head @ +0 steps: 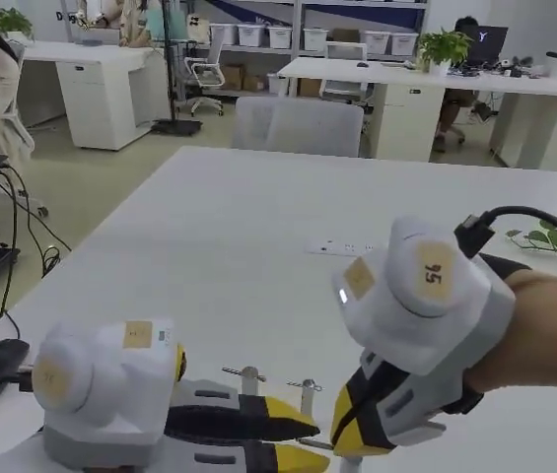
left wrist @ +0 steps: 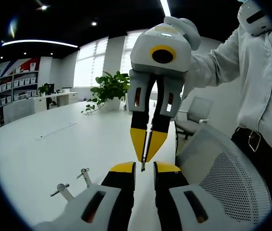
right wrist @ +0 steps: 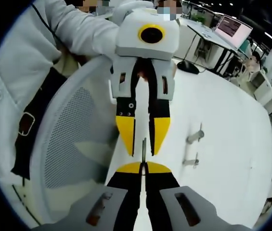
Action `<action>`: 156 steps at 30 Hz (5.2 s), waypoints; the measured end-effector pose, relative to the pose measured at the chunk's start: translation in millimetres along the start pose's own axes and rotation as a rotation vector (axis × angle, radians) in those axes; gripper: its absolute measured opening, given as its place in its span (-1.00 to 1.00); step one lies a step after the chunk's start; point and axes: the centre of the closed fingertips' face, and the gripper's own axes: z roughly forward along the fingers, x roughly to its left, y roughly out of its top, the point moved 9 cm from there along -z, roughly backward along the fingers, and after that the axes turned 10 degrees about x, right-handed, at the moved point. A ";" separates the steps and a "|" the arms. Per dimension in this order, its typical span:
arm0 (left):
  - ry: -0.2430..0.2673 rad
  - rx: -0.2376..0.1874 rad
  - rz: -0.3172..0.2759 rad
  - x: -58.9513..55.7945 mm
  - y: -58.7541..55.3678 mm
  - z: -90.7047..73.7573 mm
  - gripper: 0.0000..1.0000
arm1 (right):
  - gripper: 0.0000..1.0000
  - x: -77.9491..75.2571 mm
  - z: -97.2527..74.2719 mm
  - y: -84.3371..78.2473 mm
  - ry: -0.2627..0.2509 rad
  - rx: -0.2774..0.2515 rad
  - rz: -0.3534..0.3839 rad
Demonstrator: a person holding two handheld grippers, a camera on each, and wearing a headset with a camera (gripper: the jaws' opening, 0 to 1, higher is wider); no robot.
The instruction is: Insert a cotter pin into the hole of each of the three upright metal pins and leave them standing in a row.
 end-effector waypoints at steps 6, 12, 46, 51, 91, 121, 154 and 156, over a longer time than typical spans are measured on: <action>-0.003 0.017 0.001 -0.2 -1.0 1.5 -0.85 | -0.95 2.7 0.4 2.9 0.016 0.030 -0.017; -0.009 0.027 0.007 -1.3 -1.5 3.1 -0.91 | -0.95 3.1 2.1 2.8 0.023 0.056 -0.028; -0.055 0.049 0.069 -2.7 -1.5 -0.1 -0.99 | -0.70 0.2 0.4 -19.9 0.146 -0.006 -0.012; -0.077 0.049 0.085 -5.1 -1.3 0.7 -0.99 | -0.70 -0.9 2.2 -24.7 0.207 -0.028 0.019; -0.153 0.049 0.305 -21.0 12.3 4.3 -0.99 | -0.86 -3.3 16.8 -27.9 0.642 -0.183 0.149; -0.093 0.108 0.095 -5.8 -6.0 6.3 -1.00 | -0.89 9.5 13.5 -14.2 0.164 -0.079 -0.082; -0.083 0.089 0.052 -1.5 -5.5 13.0 -0.91 | -0.93 9.2 8.6 -29.8 0.044 -0.114 0.069; -0.080 0.088 0.049 0.7 -7.6 13.7 -0.88 | -0.93 10.8 7.9 -34.5 0.034 -0.118 0.088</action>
